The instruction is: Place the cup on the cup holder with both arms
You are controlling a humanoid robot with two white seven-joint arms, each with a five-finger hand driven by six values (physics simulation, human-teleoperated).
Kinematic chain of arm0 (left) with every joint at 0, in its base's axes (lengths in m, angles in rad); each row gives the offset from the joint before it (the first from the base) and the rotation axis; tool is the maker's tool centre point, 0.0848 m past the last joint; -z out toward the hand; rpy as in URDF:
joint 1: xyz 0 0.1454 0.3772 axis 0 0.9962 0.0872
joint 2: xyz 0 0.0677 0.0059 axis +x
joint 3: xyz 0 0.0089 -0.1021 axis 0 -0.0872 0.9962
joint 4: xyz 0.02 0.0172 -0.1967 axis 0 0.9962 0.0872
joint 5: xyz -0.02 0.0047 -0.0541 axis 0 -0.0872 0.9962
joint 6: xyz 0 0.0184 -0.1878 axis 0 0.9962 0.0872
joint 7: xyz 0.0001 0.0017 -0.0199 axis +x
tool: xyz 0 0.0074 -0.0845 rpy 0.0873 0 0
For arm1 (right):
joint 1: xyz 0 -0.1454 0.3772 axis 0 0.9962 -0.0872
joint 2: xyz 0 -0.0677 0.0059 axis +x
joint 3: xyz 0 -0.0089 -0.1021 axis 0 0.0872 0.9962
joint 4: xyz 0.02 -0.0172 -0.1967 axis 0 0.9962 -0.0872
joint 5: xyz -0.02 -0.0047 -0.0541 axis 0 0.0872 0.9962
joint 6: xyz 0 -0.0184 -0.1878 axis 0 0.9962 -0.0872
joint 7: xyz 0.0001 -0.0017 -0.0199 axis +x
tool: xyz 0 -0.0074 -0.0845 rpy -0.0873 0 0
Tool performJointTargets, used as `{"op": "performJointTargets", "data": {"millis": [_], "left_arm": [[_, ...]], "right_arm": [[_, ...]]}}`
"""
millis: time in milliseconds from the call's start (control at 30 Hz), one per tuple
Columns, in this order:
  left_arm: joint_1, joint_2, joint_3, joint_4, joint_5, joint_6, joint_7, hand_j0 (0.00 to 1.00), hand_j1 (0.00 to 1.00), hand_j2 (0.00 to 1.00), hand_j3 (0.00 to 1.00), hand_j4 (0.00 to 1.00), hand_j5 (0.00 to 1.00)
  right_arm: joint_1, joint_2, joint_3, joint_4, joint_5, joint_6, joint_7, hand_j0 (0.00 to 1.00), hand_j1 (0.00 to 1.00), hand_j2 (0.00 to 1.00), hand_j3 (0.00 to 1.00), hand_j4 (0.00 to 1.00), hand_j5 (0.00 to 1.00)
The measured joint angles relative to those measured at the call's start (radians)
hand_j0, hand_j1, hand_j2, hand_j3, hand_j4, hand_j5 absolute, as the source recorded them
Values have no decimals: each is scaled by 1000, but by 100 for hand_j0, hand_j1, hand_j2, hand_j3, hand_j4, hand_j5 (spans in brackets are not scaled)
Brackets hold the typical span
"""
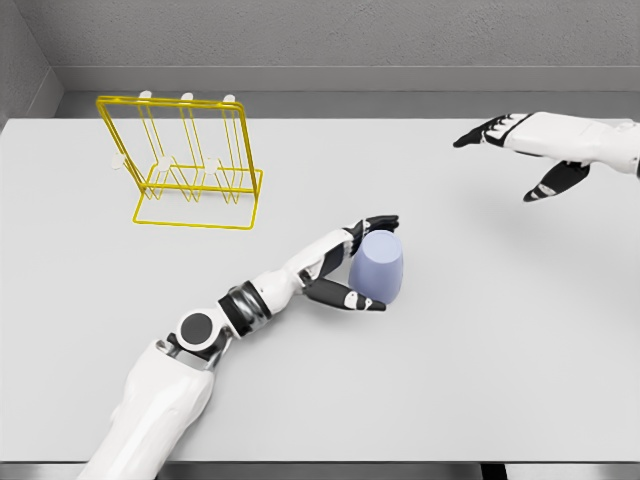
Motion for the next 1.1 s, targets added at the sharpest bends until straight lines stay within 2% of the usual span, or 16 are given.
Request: {"op": "performJointTargets", "data": {"millis": [67, 100, 167, 667, 867, 967, 1100], "left_arm": [[0, 0, 0, 0, 2, 0, 0, 56, 56, 56, 56, 56, 56], [0, -1, 0, 0, 2, 0, 1, 51, 51, 51, 51, 51, 51], [0, -1, -1, 0, 3, 0, 1, 46, 46, 46, 46, 46, 46], [15, 7, 7, -25, 13, -5, -27, 45, 45, 45, 45, 45, 45], [25, 32, 17, -120, 48, 2, -36, 45, 45, 45, 45, 45, 45], [51, 62, 43, -194, 75, 31, -38, 45, 45, 45, 45, 45, 45], [52, 113, 67, -267, 117, 50, -38, 45, 45, 45, 45, 45, 45]], "right_arm": [[0, -1, -2, 0, 0, 0, 0, 100, 100, 100, 100, 100, 100], [0, -1, -3, 0, 0, 0, 0, 100, 100, 100, 100, 100, 100], [0, 0, -4, 0, 0, 0, 0, 100, 100, 100, 100, 100, 100], [0, 6, -4, 0, 0, 0, 0, 100, 100, 100, 100, 100, 100], [0, 6, -4, 0, 0, 0, 0, 100, 100, 100, 100, 100, 100], [0, 6, -4, 0, 0, 0, 1, 100, 100, 100, 100, 100, 100], [0, 6, -4, 0, 0, 0, 1, 100, 100, 100, 100, 100, 100]]}}
